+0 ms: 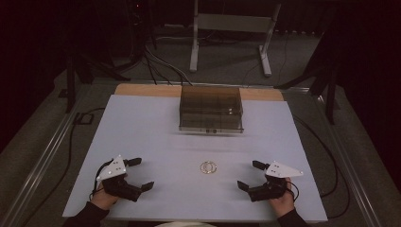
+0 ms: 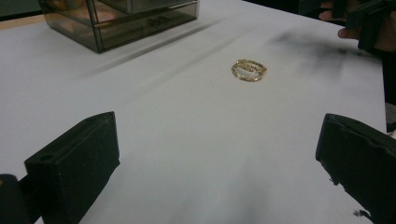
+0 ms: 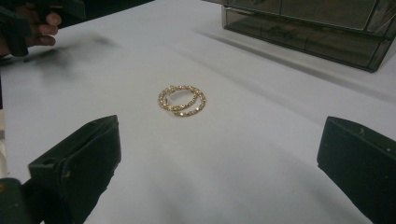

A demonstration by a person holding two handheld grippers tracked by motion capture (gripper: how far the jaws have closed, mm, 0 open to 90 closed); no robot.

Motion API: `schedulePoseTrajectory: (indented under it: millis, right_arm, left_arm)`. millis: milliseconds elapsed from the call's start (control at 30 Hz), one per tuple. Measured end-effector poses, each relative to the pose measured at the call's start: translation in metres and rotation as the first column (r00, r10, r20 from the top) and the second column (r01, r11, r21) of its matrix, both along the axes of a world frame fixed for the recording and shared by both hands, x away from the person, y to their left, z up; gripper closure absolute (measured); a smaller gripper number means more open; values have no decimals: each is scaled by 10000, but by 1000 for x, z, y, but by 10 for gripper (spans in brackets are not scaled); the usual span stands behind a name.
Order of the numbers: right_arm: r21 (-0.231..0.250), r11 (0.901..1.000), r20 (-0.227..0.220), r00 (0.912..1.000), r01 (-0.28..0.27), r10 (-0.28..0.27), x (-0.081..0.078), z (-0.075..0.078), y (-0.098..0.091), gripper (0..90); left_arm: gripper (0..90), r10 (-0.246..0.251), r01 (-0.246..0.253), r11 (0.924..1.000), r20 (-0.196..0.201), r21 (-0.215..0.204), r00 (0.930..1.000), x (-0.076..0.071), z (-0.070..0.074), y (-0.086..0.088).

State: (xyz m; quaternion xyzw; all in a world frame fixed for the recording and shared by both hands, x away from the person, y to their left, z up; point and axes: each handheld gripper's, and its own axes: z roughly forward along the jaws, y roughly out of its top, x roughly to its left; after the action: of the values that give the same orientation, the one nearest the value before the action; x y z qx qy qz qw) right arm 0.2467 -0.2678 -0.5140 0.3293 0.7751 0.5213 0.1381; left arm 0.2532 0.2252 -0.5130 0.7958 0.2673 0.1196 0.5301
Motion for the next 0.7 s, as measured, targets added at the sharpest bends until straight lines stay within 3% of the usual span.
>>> schedulePoseTrajectory:
  millis: [700]
  right_arm:
    - [222, 9971, -33, 9974, 722, -721, 4, 10, -6, 0]
  left_arm:
    - [6, -7, 5, 9999, -140, -128, 9999, 1, 0, 0]
